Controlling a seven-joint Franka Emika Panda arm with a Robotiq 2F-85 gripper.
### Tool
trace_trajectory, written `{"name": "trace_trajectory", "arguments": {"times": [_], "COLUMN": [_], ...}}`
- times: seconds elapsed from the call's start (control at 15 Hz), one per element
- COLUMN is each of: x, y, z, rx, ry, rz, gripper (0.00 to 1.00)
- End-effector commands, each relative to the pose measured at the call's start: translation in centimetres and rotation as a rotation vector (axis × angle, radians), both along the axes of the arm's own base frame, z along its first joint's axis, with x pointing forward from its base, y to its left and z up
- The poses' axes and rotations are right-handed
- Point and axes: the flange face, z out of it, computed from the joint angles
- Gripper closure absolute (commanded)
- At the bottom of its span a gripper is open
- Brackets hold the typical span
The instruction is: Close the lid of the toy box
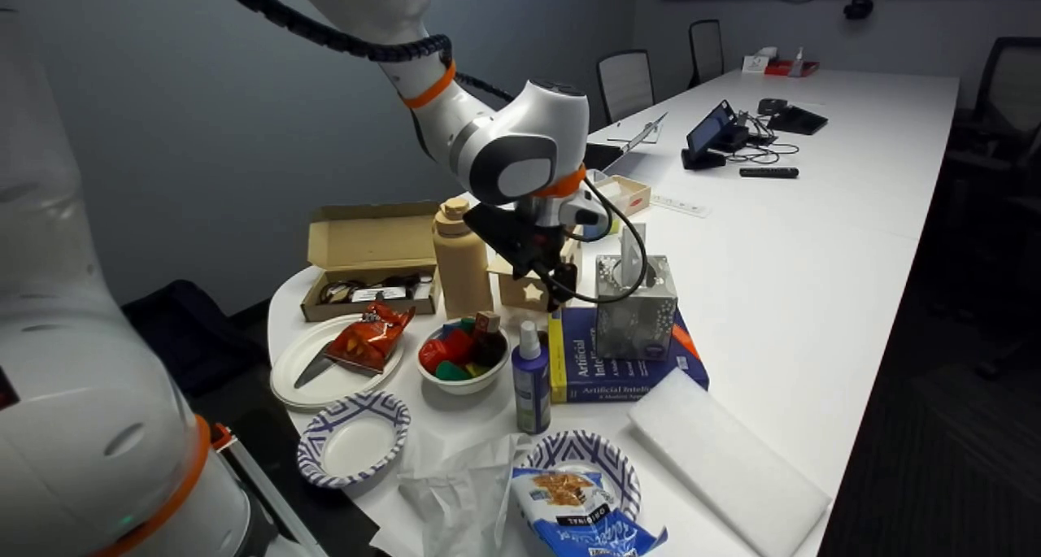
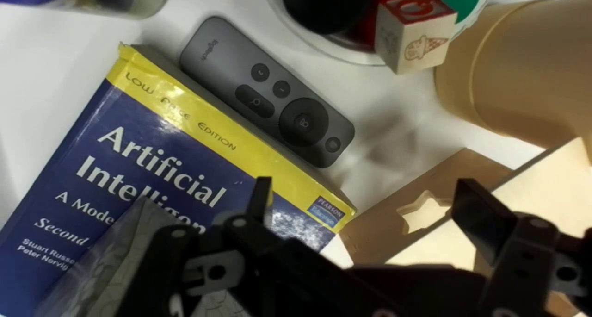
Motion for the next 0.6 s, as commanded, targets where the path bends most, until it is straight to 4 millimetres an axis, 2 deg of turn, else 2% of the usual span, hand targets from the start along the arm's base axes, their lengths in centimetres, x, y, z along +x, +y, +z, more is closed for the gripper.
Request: {"name": "trace_trajectory", "arguments": {"times": [0.0, 0.53], "x": [-0.27, -0.59], "y": [-0.42, -0.4], "z": [-0.34, 0.63], "rx": [-0.064, -0.074], "ry": [-0.025, -0.053], "rz": [-0.047, -0.092], "gripper": [0.0, 0.0]}}
